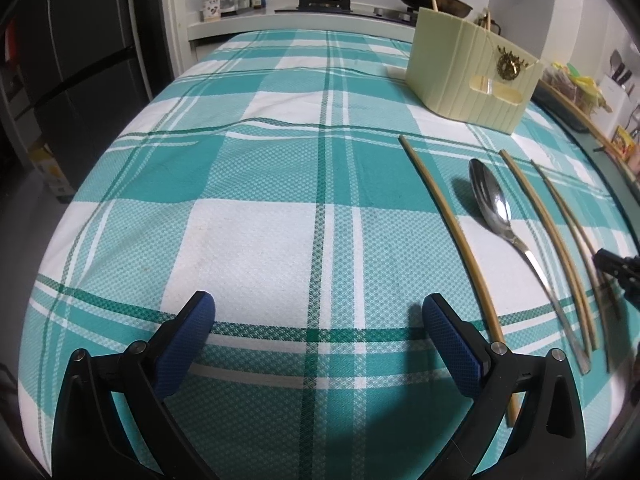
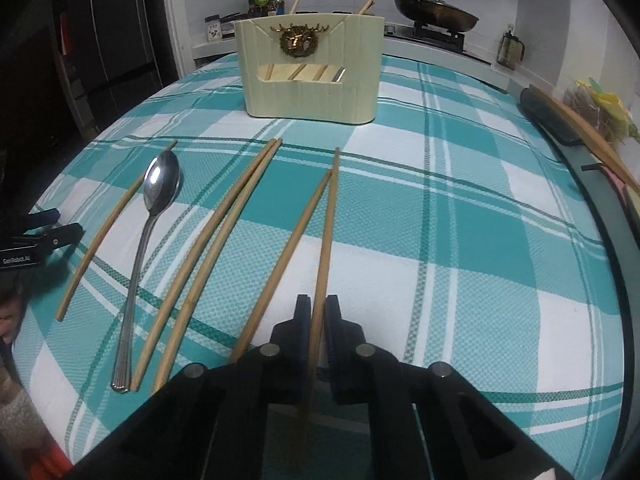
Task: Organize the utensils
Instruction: 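Grasp a chopstick with the right tool while the left tool grasps another chopstick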
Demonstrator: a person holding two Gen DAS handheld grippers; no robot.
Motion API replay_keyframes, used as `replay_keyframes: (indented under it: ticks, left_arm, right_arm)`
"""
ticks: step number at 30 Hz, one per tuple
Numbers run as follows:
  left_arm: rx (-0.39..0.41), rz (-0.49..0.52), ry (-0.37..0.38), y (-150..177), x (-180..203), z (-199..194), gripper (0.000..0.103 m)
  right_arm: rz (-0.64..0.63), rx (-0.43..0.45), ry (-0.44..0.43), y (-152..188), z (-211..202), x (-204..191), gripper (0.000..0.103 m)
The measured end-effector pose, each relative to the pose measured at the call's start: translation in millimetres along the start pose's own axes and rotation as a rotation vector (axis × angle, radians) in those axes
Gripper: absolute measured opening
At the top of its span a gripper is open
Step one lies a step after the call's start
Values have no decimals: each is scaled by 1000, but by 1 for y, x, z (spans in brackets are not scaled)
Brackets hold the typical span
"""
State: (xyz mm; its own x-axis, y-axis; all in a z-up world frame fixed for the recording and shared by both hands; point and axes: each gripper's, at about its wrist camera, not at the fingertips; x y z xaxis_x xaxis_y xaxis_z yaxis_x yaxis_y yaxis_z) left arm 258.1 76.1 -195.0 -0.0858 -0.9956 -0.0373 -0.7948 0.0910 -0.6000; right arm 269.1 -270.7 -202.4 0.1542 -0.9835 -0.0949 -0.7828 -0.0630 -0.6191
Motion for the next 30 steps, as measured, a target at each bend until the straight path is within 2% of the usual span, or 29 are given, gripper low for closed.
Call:
replay_keyframes:
  ticks: [3,5,7,9,11,13,15,16,17,18,19,24,27,29,30]
  left_arm:
    - [24,-71,77,-2,-3,-10,102]
    - [37,-102,142,-6,5,-16,102]
    - [25,-68,174,-12,21,-16,101]
    - [7,7,143,-19,43,-14,97]
    - [-15,94,88,-22,65,-9,84]
    - [-51,164,30,-23,82,0,65]
    - [-51,173,16,-22,86,3,52]
    - [-45,161,17,-21,87,2,36]
    - [-38,149,16,-20,87,1,29]
    - [-36,140,15,-19,84,1,9]
    - [-36,128,14,-18,82,0,6]
    - [-54,43,20,-4,58,-11,5]
    - [-70,24,35,6,40,-19,5]
    - [-87,17,80,7,31,-19,9]
    - [-99,16,108,5,27,-19,18]
  right_arm:
    - [37,36,69,4,-5,13,6]
    - [65,51,78,9,-8,21,6]
    - [81,60,75,11,-10,24,6]
    - [84,63,75,11,-10,25,6]
    - [82,64,76,12,-10,25,6]
    - [87,66,72,12,-10,25,6]
    - [96,69,67,13,-10,25,6]
    - [99,71,65,13,-10,26,6]
    - [102,73,63,14,-11,26,6]
    - [105,73,61,14,-11,27,6]
    - [107,73,58,14,-11,27,6]
    - [101,59,67,13,-13,28,6]
    - [125,27,54,15,-18,38,6]
    - [123,-3,43,15,-19,42,6]
    - [118,-19,39,14,-19,43,7]
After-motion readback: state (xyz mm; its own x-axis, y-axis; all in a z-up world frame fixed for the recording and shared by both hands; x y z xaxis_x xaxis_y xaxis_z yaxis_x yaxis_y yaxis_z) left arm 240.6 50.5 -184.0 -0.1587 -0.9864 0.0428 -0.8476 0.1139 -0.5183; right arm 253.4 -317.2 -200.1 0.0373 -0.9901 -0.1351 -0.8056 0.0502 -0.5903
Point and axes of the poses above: each gripper's, at about its wrist camera, not at the fingertips, and z roughly the way its jaws point, x to its right, y to its underside, and after that the axes turned 11 degrees about z, right-handed
